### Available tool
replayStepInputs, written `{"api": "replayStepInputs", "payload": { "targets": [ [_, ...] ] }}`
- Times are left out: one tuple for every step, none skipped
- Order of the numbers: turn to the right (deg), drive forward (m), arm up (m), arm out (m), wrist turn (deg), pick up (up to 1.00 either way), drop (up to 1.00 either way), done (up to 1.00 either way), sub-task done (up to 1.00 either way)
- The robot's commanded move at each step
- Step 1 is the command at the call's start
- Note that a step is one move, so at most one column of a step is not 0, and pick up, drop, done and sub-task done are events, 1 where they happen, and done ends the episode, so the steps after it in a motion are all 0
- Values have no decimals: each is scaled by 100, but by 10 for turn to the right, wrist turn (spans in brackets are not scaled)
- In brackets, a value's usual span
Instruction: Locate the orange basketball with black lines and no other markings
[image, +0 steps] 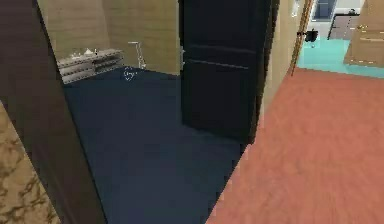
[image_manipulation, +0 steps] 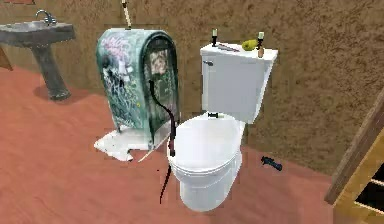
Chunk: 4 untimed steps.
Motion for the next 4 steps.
{"api": "replayStepInputs", "payload": {
  "targets": [
    [450, 0, 0, 0, 0, 0, 0, 0, 0],
    [450, 0, 0, 0, 0, 0, 0, 0, 0],
    [90, 0, 0, 0, 0, 0, 0, 0, 0],
    [30, 0, 0, 0, 0, 0, 0, 0, 0]
  ]
}}
